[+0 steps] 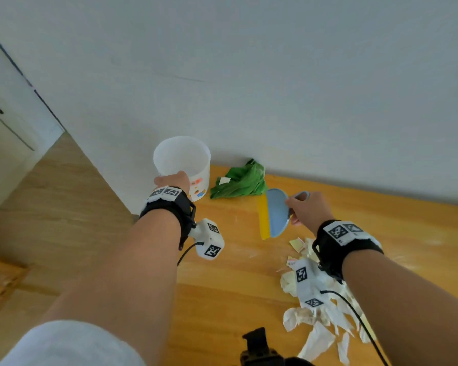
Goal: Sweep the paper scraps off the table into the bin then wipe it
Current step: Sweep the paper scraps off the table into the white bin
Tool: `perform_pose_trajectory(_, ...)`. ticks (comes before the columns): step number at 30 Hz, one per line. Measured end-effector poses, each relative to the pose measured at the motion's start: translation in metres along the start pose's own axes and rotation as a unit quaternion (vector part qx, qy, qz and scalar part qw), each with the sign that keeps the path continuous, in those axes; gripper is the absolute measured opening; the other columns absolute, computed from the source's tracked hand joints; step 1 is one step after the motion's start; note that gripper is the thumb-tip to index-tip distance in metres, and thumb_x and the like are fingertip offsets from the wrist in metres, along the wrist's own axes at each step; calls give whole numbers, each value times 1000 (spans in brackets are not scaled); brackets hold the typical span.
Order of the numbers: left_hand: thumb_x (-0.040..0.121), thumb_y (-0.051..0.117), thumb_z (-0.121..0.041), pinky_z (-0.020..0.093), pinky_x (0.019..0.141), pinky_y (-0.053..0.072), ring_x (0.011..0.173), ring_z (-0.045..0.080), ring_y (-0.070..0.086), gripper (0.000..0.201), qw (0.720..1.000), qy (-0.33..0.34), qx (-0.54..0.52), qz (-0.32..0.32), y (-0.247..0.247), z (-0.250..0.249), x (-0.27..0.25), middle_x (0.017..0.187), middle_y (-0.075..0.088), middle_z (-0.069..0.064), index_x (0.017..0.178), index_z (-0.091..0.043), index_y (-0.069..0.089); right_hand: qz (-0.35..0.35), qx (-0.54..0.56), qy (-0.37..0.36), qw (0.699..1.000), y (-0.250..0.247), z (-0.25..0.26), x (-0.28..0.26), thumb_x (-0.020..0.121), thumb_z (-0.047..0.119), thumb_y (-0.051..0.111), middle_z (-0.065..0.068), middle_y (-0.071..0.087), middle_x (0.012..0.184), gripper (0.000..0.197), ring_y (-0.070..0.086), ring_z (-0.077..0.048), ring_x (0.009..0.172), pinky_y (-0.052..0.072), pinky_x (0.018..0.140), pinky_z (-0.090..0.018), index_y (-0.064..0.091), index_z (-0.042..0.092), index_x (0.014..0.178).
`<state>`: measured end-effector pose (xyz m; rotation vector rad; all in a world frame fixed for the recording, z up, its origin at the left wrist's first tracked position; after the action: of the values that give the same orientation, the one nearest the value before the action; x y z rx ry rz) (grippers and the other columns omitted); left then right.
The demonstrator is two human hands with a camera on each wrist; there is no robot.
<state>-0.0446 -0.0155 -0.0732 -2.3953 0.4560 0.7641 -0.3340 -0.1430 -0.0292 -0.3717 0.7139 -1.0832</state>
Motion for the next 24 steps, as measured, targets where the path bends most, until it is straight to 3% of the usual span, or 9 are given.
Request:
perform_pose_trajectory(3,95,47,-23,32,79,57,115,31,61,53,998,23,-29,58,-2,-7,-20,139,52,15,143,-4,37,-6,-5,10,1000,0,-6,-1,90,13,56,-15,66,62,21,61,-23,52,59,68,-40,67,-4,83)
perform_pose_trajectory(5,100,43,-17,27,62,55,100,25,65,46,995,46,-36,83,0,-7,-19,136,56,13,143,-1,40,-9,-2,16,1000,0,-9,-2,90,12,56,-14,65,61,19,60,-21,51,58,65,-37,67,-1,81)
perform_pose_trajectory(7,100,42,-13,27,58,56,91,23,67,43,993,46,-65,88,1,-4,-16,132,59,15,142,-1,41,-9,2,18,1000,-1,-12,-5,90,11,57,-13,64,62,17,59,-20,50,57,62,-34,66,1,80)
perform_pose_trajectory(9,98,46,-11,29,61,58,97,27,69,45,992,39,-85,83,0,-6,-21,130,61,18,142,-1,39,-10,2,18,1000,-3,-14,-6,90,11,57,-14,65,63,17,59,-20,51,58,65,-36,66,1,81)
perform_pose_trajectory(12,86,65,-4,38,82,59,107,36,64,65,993,-4,-111,48,-4,-3,-27,131,56,25,141,-1,30,-13,-1,17,1000,-8,-16,-9,90,12,56,-16,67,66,19,61,-21,52,60,69,-40,67,-3,85)
perform_pose_trajectory(16,99,45,-4,17,46,52,68,13,61,45,992,85,-53,80,0,5,-33,130,59,18,143,1,37,-15,6,15,1000,-15,-18,-16,90,12,56,-16,67,67,20,61,-21,52,59,69,-39,67,-3,87)
perform_pose_trajectory(19,91,52,6,38,68,61,94,35,63,47,989,65,-104,83,-5,9,-47,121,59,18,136,-8,45,-18,13,15,1000,-19,-21,-23,91,12,55,-15,66,66,21,60,-21,52,58,67,-37,67,-5,89)
perform_pose_trajectory(22,91,52,3,40,44,58,101,46,59,47,983,29,-154,97,-8,12,-65,113,53,10,131,-21,51,-19,23,12,999,-22,-23,-31,91,11,55,-16,65,66,21,59,-22,53,58,69,-39,67,-7,89)
perform_pose_trajectory(24,90,53,4,42,44,59,102,46,59,47,985,41,-134,98,-9,16,-75,117,55,10,131,-19,49,-17,26,6,1000,-24,-24,-36,90,11,56,-17,65,66,20,60,-23,54,59,70,-42,67,-6,89)
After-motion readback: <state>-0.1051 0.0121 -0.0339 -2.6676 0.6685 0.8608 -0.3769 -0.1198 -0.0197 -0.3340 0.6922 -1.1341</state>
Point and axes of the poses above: each hand's wrist, its own x-axis towards the middle knuckle, its own y-axis out of the palm, z = x × y, the point moved 3 cm from there along x, towards the middle knuckle
